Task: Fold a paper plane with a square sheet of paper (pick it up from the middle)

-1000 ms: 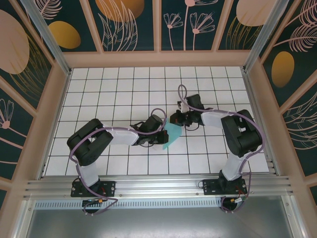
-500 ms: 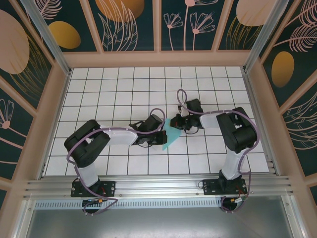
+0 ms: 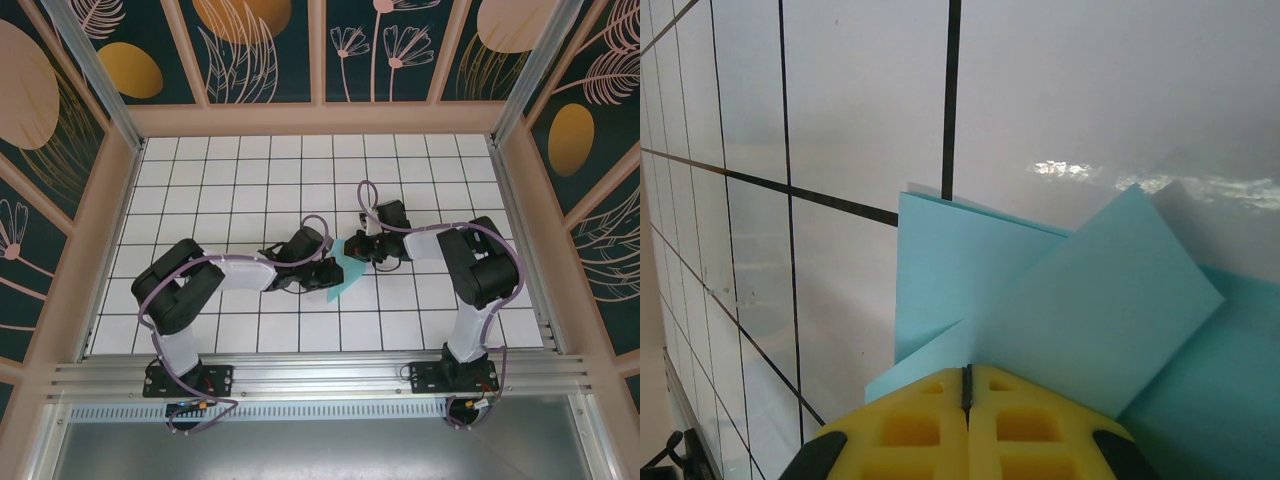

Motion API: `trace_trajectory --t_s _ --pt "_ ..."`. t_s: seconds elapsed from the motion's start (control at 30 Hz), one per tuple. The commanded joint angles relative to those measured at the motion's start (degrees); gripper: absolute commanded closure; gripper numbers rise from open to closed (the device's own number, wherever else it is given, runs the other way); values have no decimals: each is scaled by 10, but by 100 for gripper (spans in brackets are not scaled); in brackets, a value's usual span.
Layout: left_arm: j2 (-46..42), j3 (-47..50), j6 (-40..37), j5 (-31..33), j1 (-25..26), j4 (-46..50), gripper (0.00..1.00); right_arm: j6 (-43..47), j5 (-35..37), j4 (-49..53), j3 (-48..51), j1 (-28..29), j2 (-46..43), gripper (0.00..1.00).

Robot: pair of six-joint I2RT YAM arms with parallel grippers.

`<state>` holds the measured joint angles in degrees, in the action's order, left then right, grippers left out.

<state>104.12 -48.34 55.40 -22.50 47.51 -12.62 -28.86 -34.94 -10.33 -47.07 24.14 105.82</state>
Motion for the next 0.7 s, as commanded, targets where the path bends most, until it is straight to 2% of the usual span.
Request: trace_trajectory --t_s 0.0,0.17,0.67 --pt "4 32 15 -23 -2 -10 87 5 50 40 27 5 23 98" --pt "12 61 -17 -59 2 33 86 6 57 43 25 4 30 98" --pt "-7 99 -31 -92 18 36 86 5 61 44 19 4 33 98"
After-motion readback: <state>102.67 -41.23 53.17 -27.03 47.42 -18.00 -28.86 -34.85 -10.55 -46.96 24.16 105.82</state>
